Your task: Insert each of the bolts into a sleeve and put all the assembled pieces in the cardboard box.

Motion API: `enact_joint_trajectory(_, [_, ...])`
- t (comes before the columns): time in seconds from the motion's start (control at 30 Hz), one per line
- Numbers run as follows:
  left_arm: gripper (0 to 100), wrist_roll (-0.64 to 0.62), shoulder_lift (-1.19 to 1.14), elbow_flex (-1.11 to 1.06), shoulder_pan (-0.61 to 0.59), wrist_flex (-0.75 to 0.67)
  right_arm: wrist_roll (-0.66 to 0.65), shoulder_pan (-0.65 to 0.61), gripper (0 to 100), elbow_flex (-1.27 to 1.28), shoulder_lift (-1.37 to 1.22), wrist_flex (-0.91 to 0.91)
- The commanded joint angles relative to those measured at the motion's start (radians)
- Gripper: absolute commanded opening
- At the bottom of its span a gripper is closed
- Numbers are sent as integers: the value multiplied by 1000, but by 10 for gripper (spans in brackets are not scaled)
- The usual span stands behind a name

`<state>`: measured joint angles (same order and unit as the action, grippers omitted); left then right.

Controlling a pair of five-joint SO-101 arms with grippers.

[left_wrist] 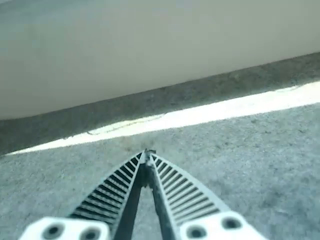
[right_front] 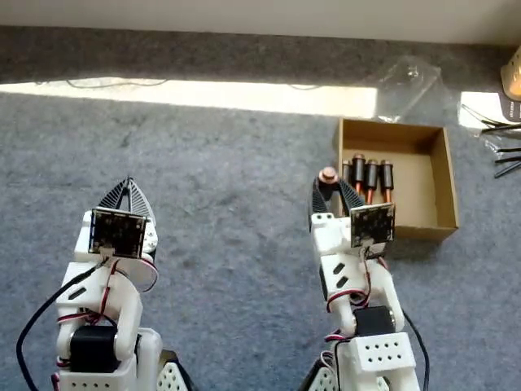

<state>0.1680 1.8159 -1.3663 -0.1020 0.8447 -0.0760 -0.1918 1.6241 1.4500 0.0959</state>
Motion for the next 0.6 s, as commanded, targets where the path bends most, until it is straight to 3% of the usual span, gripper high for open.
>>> enact_joint_trajectory(0.0, [5, 3, 10, -2, -12, 129, -87, 76, 4, -249, 8, 262])
enact_joint_trajectory(0.17, [5, 3, 10, -77, -12, 226, -104, 131, 4, -515, 8, 533])
enact_joint_trajectory(0.37, [6, 3, 10, -208, -13, 238, -107, 137, 4, -677, -22, 624])
enact_joint_trajectory(0.5, [6, -3, 10, -285, -13, 239, -107, 206, 4, -753, -194, 659])
enact_joint_trajectory(0.57, [6, -84, 10, -303, -19, 239, -107, 249, 4, -814, -308, 659])
